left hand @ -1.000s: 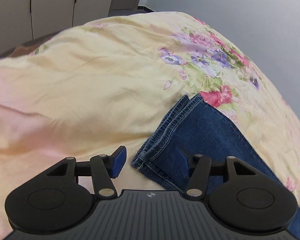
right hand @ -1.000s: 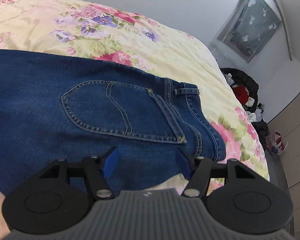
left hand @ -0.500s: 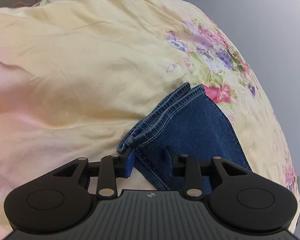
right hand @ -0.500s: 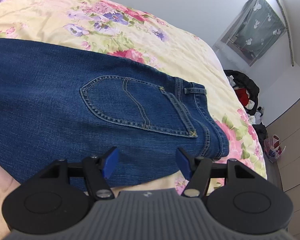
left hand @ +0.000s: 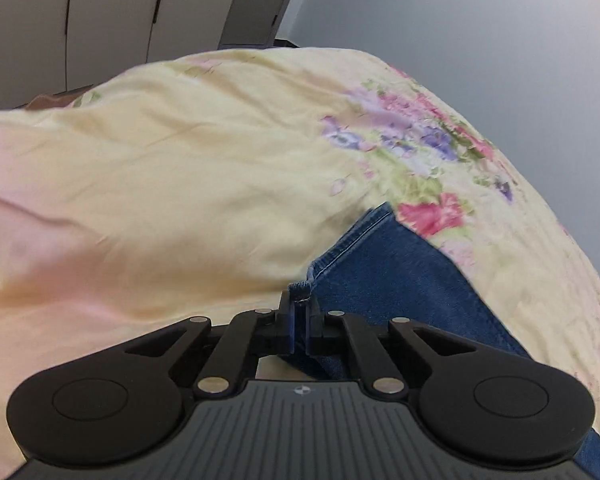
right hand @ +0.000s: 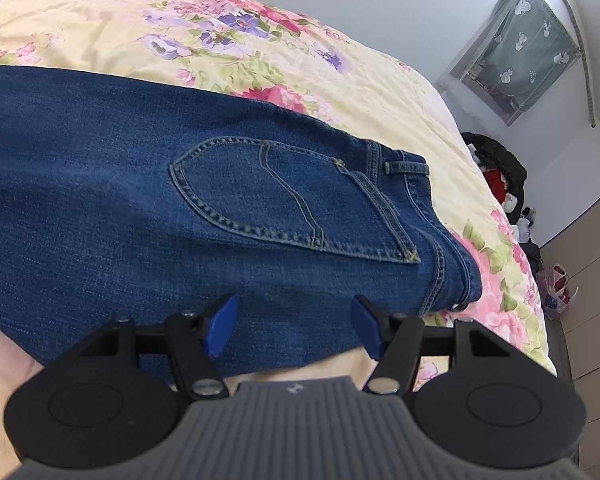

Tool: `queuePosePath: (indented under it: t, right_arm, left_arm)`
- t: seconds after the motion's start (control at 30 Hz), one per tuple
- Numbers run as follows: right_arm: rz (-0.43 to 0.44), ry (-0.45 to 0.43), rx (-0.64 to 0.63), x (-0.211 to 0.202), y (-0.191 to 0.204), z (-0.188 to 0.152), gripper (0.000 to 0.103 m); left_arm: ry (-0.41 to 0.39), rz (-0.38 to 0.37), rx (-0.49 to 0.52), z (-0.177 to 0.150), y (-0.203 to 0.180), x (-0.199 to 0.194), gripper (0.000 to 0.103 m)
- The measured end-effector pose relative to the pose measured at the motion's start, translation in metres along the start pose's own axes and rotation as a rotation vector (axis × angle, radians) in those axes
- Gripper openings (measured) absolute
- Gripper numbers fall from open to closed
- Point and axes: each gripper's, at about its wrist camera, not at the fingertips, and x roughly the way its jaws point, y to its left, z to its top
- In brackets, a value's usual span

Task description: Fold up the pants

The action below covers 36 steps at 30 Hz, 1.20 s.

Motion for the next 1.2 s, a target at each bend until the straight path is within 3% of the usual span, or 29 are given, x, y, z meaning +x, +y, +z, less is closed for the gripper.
queuePosePath:
  t: [0.17, 0.3, 0.4, 0.53, 0.63, 0.77, 0.8, 0.83, 0.87, 1.03, 1.2]
  right_arm:
    - [0.015, -0.009, 0.014, -0.008, -0.011, -0.008, 0.058]
    - [0.035, 0.001, 0.081, -0.015, -0.019, -0.015, 0.058]
    - [0.069, 0.008, 0.138, -0.028, -0.015, -0.019, 0.052]
    - [0.194, 0.029, 0.215, -0.053, 0.000, -0.029, 0.046]
    - [0.278, 0.054, 0.219, -0.062, 0.019, -0.039, 0.043]
    - [0.285, 0.052, 0.229, -0.050, 0.044, -0.042, 0.038]
    - [0.283, 0.058, 0.254, -0.042, 0.046, -0.043, 0.036]
    - [0.281, 0.069, 0.276, -0.036, 0.047, -0.043, 0.026]
    - [0.278, 0.082, 0.299, -0.032, 0.046, -0.043, 0.008]
    - [0.298, 0.160, 0.355, -0.023, 0.026, -0.048, 0.000]
    - [0.326, 0.184, 0.298, -0.026, 0.024, -0.045, 0.002]
  left_arm:
    - [-0.001, 0.012, -0.016, -0.010, 0.005, 0.010, 0.006]
    - [0.017, 0.072, 0.044, -0.005, -0.004, 0.006, 0.025]
    - [-0.015, 0.117, 0.136, -0.005, -0.017, -0.007, 0.039]
    - [-0.099, 0.147, 0.317, -0.015, -0.045, -0.028, 0.039]
    - [-0.075, 0.083, 0.410, -0.025, -0.069, -0.034, 0.039]
    - [-0.059, 0.065, 0.511, -0.044, -0.100, -0.026, 0.039]
    - [-0.049, 0.062, 0.519, -0.047, -0.105, -0.022, 0.039]
    - [-0.035, 0.058, 0.523, -0.050, -0.109, -0.018, 0.036]
    - [-0.021, 0.058, 0.526, -0.053, -0.112, -0.012, 0.034]
    - [0.042, 0.100, 0.537, -0.061, -0.116, 0.012, 0.031]
    - [0.029, 0.100, 0.526, -0.057, -0.120, 0.010, 0.031]
